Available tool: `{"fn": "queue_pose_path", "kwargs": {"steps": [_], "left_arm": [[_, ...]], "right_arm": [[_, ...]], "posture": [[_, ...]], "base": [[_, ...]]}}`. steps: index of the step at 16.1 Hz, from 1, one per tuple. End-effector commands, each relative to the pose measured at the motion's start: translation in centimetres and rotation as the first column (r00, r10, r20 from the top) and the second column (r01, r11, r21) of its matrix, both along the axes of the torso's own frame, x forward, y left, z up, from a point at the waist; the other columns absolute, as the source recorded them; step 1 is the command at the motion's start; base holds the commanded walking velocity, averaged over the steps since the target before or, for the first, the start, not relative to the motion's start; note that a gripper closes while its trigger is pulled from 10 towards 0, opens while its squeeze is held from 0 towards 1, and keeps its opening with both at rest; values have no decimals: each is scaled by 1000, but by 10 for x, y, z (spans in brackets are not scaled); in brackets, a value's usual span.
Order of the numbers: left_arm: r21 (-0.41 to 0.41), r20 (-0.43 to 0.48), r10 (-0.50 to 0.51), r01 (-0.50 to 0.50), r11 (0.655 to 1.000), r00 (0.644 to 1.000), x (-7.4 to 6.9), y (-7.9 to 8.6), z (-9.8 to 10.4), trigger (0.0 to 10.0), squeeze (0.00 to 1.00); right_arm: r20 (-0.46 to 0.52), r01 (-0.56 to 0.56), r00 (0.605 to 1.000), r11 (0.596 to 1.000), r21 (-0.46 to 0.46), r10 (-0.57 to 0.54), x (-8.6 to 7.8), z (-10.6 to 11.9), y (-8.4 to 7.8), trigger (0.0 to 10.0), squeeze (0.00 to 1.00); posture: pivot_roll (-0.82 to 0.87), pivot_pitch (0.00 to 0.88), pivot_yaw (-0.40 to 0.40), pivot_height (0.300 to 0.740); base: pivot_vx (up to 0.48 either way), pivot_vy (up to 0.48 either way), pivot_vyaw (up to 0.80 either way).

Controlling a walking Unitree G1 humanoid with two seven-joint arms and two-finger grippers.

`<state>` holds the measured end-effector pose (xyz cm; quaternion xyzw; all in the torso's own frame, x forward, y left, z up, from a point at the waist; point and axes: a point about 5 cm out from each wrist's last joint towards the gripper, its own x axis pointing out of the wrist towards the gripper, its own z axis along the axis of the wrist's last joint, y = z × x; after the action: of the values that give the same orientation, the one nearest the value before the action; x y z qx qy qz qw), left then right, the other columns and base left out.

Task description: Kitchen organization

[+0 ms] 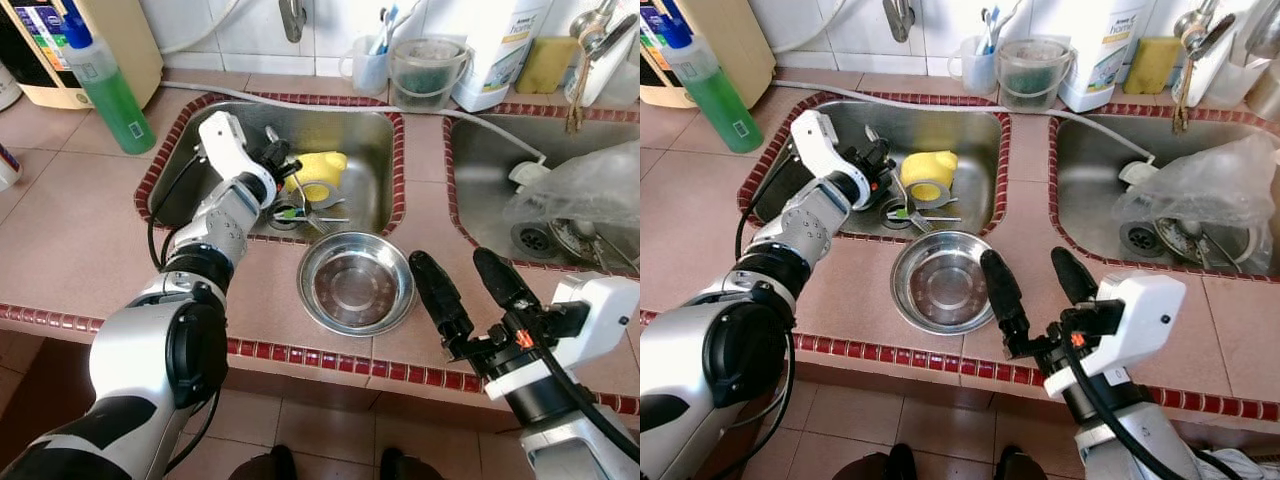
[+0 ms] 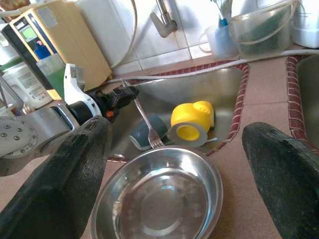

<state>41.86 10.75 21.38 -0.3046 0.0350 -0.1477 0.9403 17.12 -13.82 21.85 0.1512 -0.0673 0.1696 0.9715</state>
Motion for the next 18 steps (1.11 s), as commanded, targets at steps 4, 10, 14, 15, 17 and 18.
{"fn": "queue_pose_path", "kwargs": {"steps": [4, 10, 14, 15, 17, 18], "left_arm": [[4, -17, 4, -4, 1000, 1000, -2, 6, -9, 10000, 8], [-18, -12, -2, 2, 1000, 1000, -1, 6, -5, 10000, 1000], [-21, -11, 0, 0, 1000, 1000, -1, 6, -5, 10000, 1000], [-20, -9, 0, 0, 1000, 1000, -1, 6, -4, 10000, 1000], [-27, -5, -3, 3, 1000, 1000, 0, 7, -3, 10000, 1000], [-28, -5, -3, 3, 1000, 1000, 0, 7, -3, 10000, 1000]], "right_arm": [[-4, -8, 1000, 1000, -4, 8, -5, 2, 0, 10000, 0], [-6, -11, 1000, 1000, -2, 11, -5, 3, 1, 10000, 0], [-7, -12, 1000, 1000, -1, 12, -5, 3, 1, 10000, 0], [-7, -13, 1000, 1000, -3, 13, -5, 3, 0, 10000, 0], [-6, -13, 1000, 1000, -5, 13, -4, 3, 0, 10000, 0], [-6, -13, 1000, 1000, -4, 13, -4, 3, 0, 10000, 0]], "posture": [[-224, 271, 92, 740], [-221, 274, 92, 740], [-219, 274, 92, 740], [-217, 273, 91, 740], [-215, 273, 91, 740], [-212, 273, 92, 740]], "base": [[0, 0, 0], [0, 0, 0], [0, 0, 0], [0, 0, 0], [0, 0, 0], [0, 0, 0]]}}
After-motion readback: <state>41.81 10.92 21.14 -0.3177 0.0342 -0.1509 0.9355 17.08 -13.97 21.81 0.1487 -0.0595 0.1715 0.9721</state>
